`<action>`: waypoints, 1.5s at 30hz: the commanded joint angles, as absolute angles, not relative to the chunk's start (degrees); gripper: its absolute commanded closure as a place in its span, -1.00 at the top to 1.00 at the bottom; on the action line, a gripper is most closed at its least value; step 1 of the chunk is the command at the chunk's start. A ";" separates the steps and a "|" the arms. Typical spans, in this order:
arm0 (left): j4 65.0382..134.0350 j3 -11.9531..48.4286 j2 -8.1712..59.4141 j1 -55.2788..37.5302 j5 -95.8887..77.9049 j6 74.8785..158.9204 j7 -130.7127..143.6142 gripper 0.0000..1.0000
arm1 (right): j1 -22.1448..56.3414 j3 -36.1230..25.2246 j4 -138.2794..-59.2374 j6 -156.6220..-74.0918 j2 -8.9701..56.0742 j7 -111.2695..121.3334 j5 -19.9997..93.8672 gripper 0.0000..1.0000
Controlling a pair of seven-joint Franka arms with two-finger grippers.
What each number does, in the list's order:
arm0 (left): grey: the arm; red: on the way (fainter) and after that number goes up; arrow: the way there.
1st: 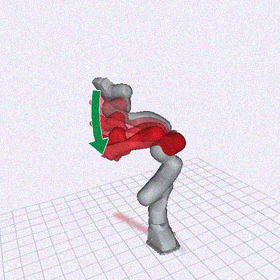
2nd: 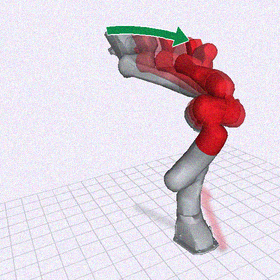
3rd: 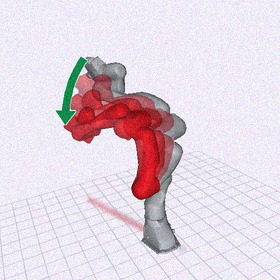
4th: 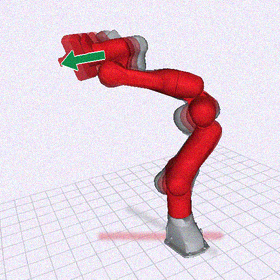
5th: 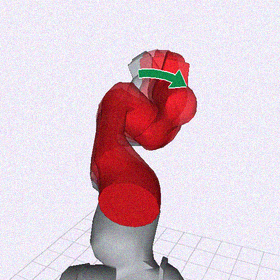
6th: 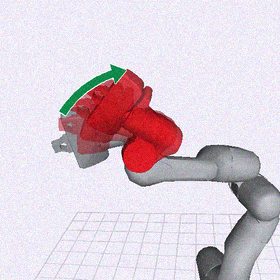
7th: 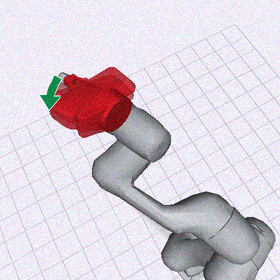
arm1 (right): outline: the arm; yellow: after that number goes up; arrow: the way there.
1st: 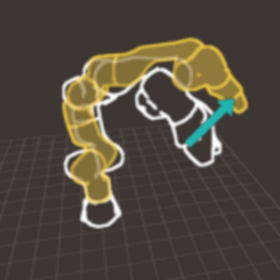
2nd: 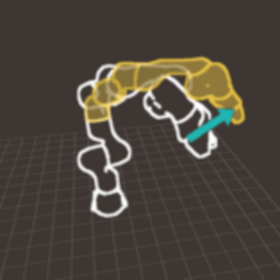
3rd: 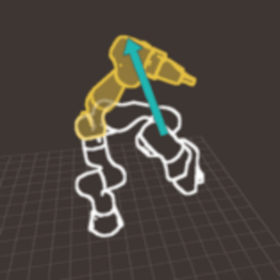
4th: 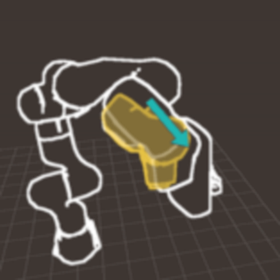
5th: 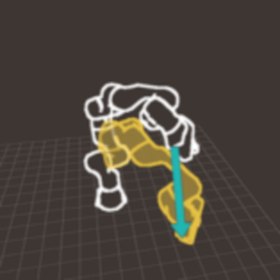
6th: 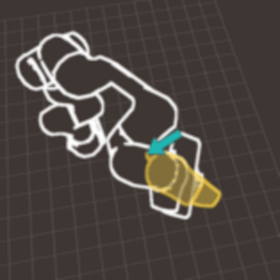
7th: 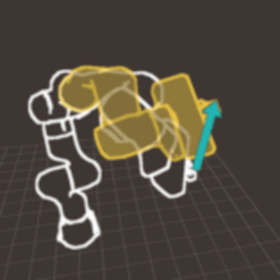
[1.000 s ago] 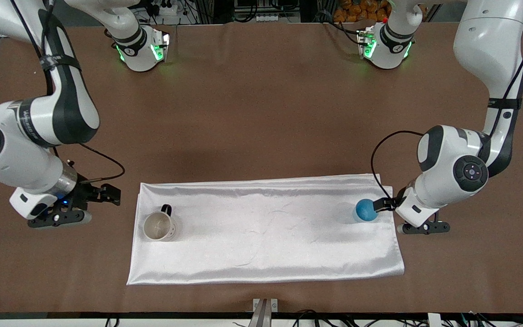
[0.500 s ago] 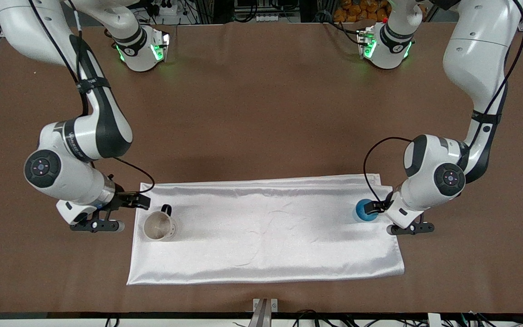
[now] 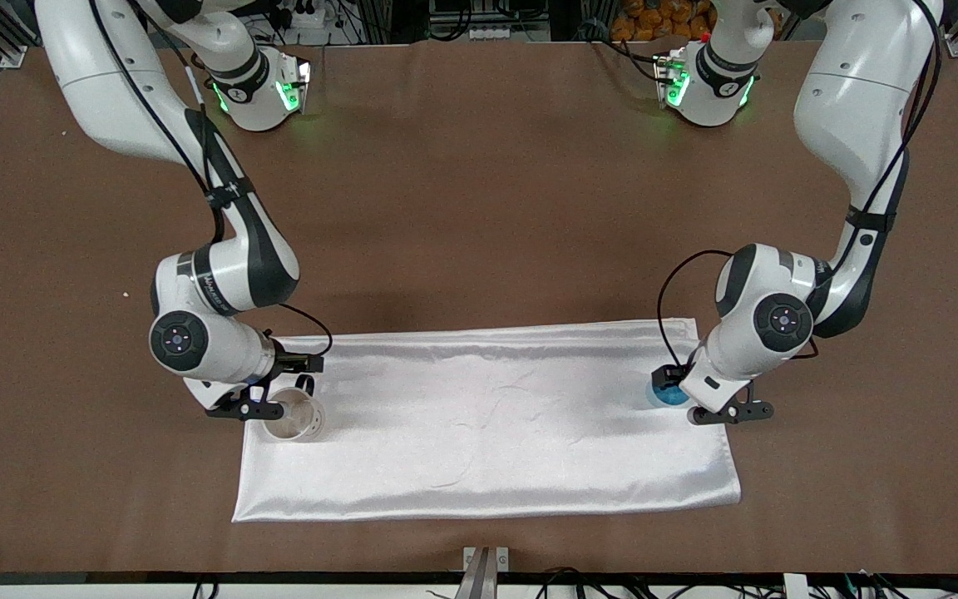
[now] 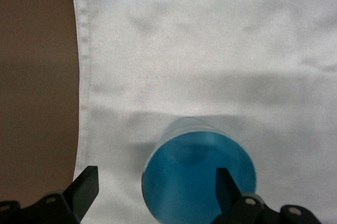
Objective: Place blue cup into white mug on table
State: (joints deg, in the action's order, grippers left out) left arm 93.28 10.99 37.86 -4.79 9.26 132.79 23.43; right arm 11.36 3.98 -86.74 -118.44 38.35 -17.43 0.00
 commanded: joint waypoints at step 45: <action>93.43 12.22 28.22 -3.08 10.46 124.37 24.79 -1.00 | 11.43 3.78 -85.43 -136.23 44.65 -17.23 -0.79 -1.00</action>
State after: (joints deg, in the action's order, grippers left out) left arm 92.23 11.58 31.79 -3.29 9.28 127.47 24.64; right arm 11.42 3.58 -86.36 -136.03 44.28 -17.36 -0.05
